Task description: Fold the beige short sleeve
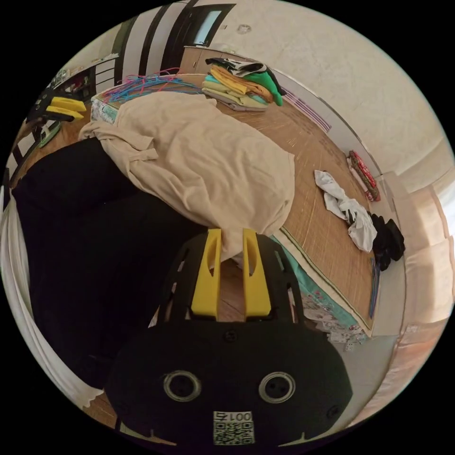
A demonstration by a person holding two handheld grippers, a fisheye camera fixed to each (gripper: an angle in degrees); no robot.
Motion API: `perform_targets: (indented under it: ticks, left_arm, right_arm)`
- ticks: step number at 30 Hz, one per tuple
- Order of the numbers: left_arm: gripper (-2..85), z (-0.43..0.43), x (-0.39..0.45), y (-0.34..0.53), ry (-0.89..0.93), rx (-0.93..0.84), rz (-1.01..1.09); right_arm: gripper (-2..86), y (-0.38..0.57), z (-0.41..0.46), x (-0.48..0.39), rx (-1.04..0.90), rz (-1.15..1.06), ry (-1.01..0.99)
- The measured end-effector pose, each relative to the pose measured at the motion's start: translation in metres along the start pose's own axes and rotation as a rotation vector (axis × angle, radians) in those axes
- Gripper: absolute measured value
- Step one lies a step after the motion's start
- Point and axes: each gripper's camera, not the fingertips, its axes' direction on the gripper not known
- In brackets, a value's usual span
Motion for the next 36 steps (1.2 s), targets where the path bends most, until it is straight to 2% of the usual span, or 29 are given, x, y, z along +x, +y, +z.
perform_targets:
  ticks: [3, 6, 8, 10, 11, 13, 16, 20, 22, 25, 27, 32, 36]
  left_arm:
    - [10.2, 0.013, -0.004, -0.02, 0.116, 0.033, 0.122]
    - [10.9, 0.051, -0.007, -0.035, 0.216, -0.072, 0.214]
    - [9.4, 0.064, -0.017, -0.039, 0.293, -0.06, 0.201]
    - [4.7, 0.08, -0.043, -0.042, 0.493, -0.087, 0.111]
    - [3.5, 0.081, -0.049, -0.041, 0.536, -0.088, 0.089]
    - [0.7, 0.07, -0.068, -0.031, 0.543, -0.002, 0.027]
    - [0.1, 0.041, -0.079, -0.016, 0.597, 0.087, 0.039]
    - [0.1, 0.02, -0.069, 0.001, 0.547, 0.073, 0.108]
    - [0.4, 0.023, -0.052, 0.011, 0.535, -0.003, 0.161]
    - [1.5, 0.036, -0.037, 0.023, 0.501, -0.088, 0.157]
    - [2.1, 0.037, -0.039, 0.027, 0.501, -0.091, 0.121]
    - [2.7, 0.013, -0.061, 0.022, 0.479, -0.072, 0.116]
    - [4.9, 0.003, -0.079, 0.001, 0.325, 0.045, 0.018]
  right_arm:
    - [8.5, -0.006, 0.007, 0.011, 0.013, -0.016, -0.067]
    - [9.2, -0.013, 0.026, 0.014, -0.028, -0.06, -0.091]
    - [8.2, -0.016, 0.04, 0.016, -0.054, -0.072, -0.08]
    - [3.3, -0.02, 0.05, 0.019, -0.047, -0.074, -0.029]
    - [2.9, -0.021, 0.049, 0.021, -0.042, -0.067, 0.001]
    - [1.5, -0.025, 0.04, 0.03, -0.004, -0.046, 0.089]
    - [0.7, -0.022, 0.018, 0.052, 0.051, -0.014, 0.067]
    - [0.4, -0.01, 0.007, 0.076, 0.023, -0.032, -0.112]
    - [0.4, 0.0, 0.014, 0.085, -0.031, -0.001, -0.216]
    - [0.5, 0.013, 0.032, 0.085, -0.106, 0.039, -0.133]
    - [0.7, 0.018, 0.039, 0.086, -0.144, 0.022, -0.161]
    - [2.1, 0.003, 0.02, 0.104, -0.035, 0.021, -0.234]
    - [6.3, -0.047, 0.006, 0.098, 0.131, -0.104, -0.197]
